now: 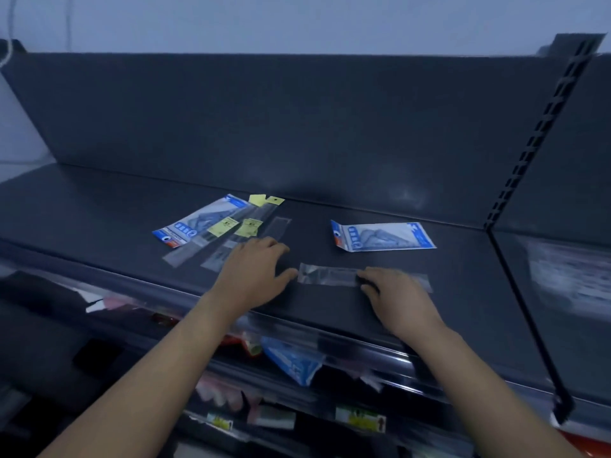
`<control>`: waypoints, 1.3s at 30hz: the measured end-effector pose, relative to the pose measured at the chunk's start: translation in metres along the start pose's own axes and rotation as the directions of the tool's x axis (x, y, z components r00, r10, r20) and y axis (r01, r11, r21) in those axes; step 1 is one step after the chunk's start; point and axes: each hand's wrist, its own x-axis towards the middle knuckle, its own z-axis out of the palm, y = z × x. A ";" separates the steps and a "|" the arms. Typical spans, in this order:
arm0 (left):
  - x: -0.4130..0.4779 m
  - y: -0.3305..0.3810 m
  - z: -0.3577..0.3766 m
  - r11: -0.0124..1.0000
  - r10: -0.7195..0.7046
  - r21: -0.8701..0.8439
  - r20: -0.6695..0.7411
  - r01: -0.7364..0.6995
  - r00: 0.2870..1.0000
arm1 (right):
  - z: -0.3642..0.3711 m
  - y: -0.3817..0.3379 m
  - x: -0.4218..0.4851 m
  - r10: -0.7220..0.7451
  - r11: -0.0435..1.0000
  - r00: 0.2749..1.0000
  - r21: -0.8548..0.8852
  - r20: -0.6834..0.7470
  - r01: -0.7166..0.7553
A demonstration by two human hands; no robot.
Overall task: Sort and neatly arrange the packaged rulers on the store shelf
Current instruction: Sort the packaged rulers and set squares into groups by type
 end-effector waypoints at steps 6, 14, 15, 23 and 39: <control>0.023 -0.039 0.005 0.989 -0.145 -0.032 0.054 0.147 0.988 | 0.004 -0.020 0.047 0.003 0.998 0.995 0.066 0.103 -0.010; 0.069 -0.058 -0.004 0.953 -0.270 -0.085 0.189 0.290 0.944 | 0.010 -0.036 0.109 0.022 0.979 0.964 0.191 0.265 -0.074; 0.074 -0.058 -0.005 0.934 -0.303 -0.120 0.227 0.336 0.925 | 0.010 -0.038 0.114 0.018 0.983 0.960 0.173 0.279 -0.069; 0.102 -0.078 -0.008 0.874 -0.271 -0.278 0.403 0.399 0.874 | 0.005 -0.035 0.116 0.093 0.912 0.968 0.371 0.234 -0.178; 0.144 0.056 -0.029 0.249 0.427 -0.943 0.313 0.222 0.848 | -0.051 0.006 -0.002 0.605 0.703 0.761 0.606 -0.236 -0.372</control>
